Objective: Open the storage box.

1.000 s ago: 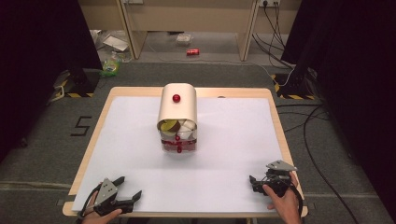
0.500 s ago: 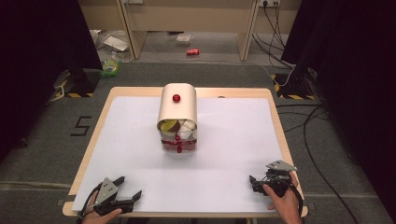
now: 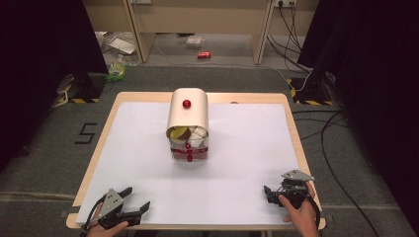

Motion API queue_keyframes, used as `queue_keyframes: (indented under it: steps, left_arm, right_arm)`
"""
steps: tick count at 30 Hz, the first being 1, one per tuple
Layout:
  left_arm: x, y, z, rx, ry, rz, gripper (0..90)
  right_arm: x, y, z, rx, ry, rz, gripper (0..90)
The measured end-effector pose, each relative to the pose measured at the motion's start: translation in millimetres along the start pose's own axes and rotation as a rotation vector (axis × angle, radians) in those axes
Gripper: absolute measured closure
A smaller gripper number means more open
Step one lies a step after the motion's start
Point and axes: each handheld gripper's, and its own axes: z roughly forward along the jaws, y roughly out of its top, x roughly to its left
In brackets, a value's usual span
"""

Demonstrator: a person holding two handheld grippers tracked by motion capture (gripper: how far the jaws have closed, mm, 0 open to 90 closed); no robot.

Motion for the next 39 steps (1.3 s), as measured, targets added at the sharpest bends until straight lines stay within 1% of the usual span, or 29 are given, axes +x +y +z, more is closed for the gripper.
queue_keyframes:
  steps: [5, 6, 10, 12, 23, 24, 32, 39]
  left_arm:
    - [0.0, 2.6, -0.8, -0.008, -0.004, -0.002, 15.0]
    - [0.3, 4.1, -1.4, -0.014, -0.006, -0.007, 15.0]
    - [0.5, 5.9, -2.2, -0.016, -0.006, -0.003, 15.0]
    - [0.9, 8.2, -2.3, -0.023, -0.003, -0.008, 15.0]
    - [-0.5, 14.9, 0.5, -0.032, -0.005, 0.003, 15.1]
    - [-0.9, 16.6, 1.0, -0.035, -0.007, 0.011, 15.1]
    - [0.6, 22.9, 4.5, -0.039, -0.006, 0.016, 15.1]
    - [-0.1, 30.2, 9.1, -0.043, -0.013, 0.02, 15.1]
  right_arm:
    - [0.0, 0.0, 0.0, 0.0, 0.0, 0.0, 0.4]
    - [0.0, 0.0, 0.0, 0.0, 0.0, 0.0, 0.4]
    - [0.0, 0.0, 0.0, 0.0, 0.0, 0.0, 0.4]
    - [0.0, 0.0, 0.0, 0.0, 0.0, 0.0, 0.4]
    - [0.0, 0.0, 0.0, 0.0, 0.0, 0.0, 0.4]
    - [0.0, 0.0, 0.0, 0.0, 0.0, 0.0, 0.4]
    - [0.0, 0.0, 0.0, 0.0, 0.0, 0.0, 0.4]
    - [-0.1, 0.0, 0.0, 0.0, 0.0, -0.001, 0.4]
